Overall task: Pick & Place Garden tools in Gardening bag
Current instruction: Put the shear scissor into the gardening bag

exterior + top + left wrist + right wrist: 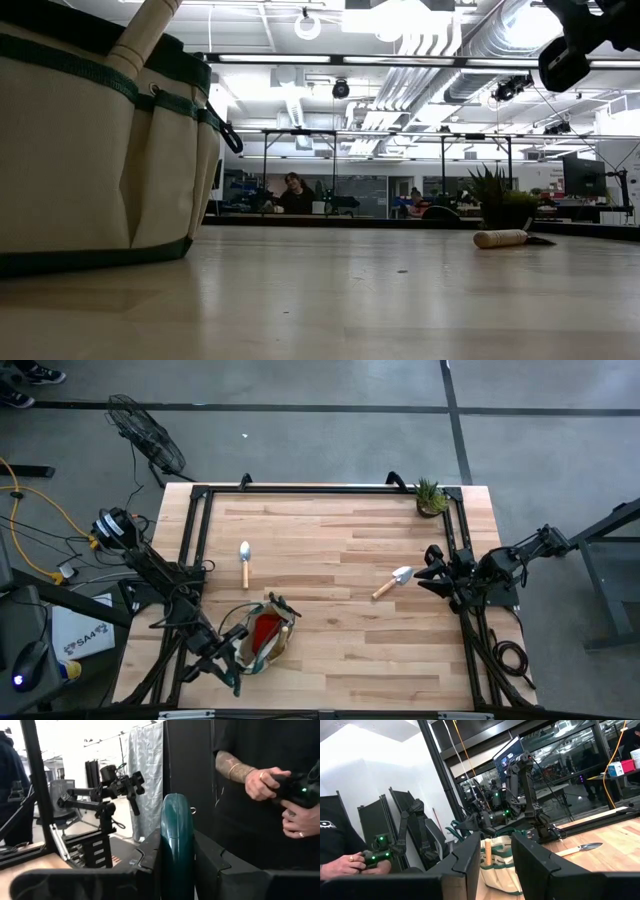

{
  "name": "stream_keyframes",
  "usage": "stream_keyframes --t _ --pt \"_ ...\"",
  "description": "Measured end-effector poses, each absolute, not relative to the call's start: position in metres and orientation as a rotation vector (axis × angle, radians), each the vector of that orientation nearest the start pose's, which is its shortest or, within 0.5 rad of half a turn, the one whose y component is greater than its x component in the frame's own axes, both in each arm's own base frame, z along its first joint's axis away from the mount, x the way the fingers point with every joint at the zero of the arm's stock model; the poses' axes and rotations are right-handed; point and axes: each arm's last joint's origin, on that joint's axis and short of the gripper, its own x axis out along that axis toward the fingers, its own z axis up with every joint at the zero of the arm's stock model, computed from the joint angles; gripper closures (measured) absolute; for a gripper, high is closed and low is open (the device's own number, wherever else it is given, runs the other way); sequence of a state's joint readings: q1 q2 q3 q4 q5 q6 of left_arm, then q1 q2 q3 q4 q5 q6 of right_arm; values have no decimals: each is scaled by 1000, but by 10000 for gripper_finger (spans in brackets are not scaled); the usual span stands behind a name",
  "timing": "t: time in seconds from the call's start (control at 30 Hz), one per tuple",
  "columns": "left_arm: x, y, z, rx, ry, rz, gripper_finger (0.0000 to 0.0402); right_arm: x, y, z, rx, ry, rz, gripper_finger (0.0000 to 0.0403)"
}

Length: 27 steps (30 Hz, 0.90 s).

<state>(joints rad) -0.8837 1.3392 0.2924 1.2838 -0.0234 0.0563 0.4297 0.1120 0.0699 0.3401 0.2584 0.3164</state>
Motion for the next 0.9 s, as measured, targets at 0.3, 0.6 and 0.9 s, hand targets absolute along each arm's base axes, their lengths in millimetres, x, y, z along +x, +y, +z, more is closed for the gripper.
stream_keyframes --t 0.3,0.6,0.9 --pt "147 -175 197 -3 -218 -779 333 91 33 211 414 -252 214 300" --pt "148 -175 194 14 -179 -747 333 91 33 211 414 -252 214 300" --pt "150 -174 188 35 -123 -704 333 91 33 211 414 -252 214 300"
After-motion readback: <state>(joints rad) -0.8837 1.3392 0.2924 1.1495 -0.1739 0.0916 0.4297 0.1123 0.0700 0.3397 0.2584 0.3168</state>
